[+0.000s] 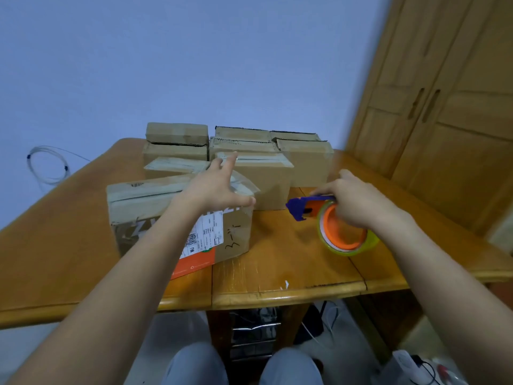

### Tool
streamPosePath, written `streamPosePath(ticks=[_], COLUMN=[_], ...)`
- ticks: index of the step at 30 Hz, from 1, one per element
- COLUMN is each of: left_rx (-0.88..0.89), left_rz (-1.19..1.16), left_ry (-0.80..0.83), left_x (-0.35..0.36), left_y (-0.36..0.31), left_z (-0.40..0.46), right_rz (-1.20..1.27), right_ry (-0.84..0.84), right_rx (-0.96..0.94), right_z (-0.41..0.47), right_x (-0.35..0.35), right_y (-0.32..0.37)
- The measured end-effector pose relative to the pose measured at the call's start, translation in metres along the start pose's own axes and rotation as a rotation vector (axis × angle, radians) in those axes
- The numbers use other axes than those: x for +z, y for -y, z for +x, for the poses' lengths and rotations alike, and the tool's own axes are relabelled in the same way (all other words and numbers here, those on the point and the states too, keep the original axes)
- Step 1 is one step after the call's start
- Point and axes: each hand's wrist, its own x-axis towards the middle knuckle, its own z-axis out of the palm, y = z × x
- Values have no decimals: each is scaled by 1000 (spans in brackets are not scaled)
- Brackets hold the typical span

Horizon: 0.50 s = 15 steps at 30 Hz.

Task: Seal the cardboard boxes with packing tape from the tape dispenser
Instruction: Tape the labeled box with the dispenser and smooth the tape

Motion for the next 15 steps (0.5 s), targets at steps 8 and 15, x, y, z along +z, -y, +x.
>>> streamPosePath(ticks=[8,15], left_rx=[74,226], left_rz=[-13,-149], left_ry=[55,224], left_x=[-6,-20], left_y=[-3,5], left_z=[-10,-23], right_rz=[636,518], right_ry=[90,-19], right_rx=[326,394], right_z=[43,70], right_x=[64,104], right_y=[-56,-67])
